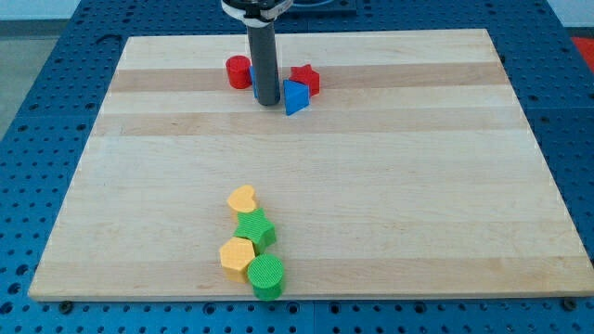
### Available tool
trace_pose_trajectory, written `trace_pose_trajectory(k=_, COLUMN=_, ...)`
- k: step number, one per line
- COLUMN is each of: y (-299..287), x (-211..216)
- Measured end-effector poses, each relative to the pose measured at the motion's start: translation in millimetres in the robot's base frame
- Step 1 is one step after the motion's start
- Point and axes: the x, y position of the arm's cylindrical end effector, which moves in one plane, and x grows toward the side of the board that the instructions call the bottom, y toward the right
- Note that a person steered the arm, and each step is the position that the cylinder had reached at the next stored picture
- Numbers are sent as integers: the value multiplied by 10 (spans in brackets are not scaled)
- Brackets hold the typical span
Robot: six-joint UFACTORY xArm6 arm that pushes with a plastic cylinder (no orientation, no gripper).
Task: Move your arm a bit right
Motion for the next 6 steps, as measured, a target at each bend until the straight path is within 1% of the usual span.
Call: trace_pose_trajectory(k=6, y=50, x=0)
